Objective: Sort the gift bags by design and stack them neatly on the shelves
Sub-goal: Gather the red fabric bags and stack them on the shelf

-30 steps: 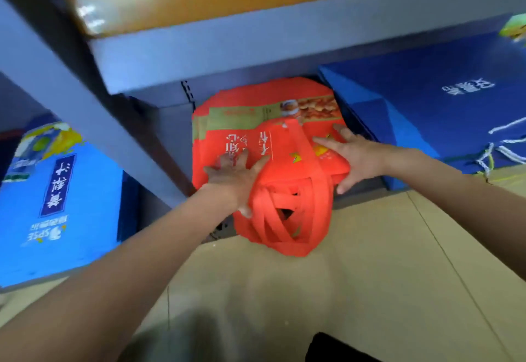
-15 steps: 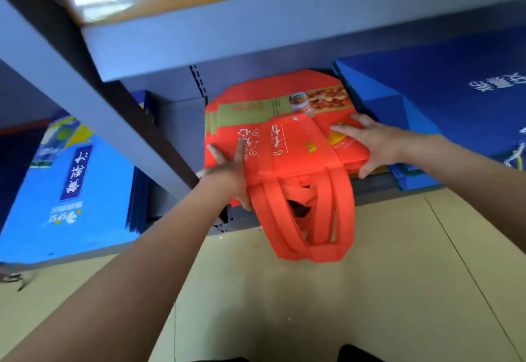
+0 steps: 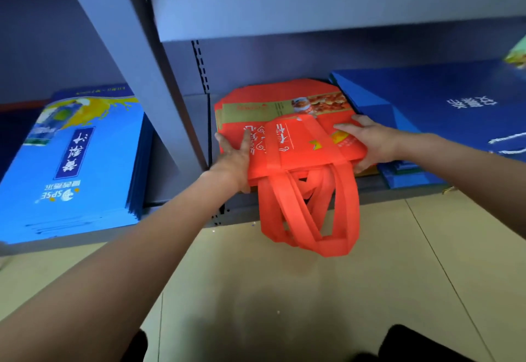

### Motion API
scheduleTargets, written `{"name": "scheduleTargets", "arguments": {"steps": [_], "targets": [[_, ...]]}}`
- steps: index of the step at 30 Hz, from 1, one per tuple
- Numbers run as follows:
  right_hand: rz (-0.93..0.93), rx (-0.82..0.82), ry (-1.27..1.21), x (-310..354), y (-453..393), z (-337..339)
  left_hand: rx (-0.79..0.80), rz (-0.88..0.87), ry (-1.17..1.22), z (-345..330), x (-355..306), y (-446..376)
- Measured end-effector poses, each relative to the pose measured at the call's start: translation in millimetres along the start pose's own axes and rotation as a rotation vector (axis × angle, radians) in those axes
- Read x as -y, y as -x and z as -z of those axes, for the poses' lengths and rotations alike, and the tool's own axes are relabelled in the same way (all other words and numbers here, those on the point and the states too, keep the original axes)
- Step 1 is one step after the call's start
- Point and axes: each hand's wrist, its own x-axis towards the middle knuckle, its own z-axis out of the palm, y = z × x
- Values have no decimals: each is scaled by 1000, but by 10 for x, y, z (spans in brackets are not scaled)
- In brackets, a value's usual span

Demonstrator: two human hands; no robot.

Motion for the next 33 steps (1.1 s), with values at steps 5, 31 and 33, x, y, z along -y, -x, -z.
{"name": "scheduleTargets", "arguments": {"steps": [5, 31, 33], "targets": [[38, -35, 102, 72, 80, -16, 23, 8, 85, -72, -21, -75], [11, 68, -85, 110, -74, -144, 74, 1, 173, -64, 108, -281], [-1, 62, -125, 139, -48, -162, 97, 86, 211, -52, 102, -277]]}}
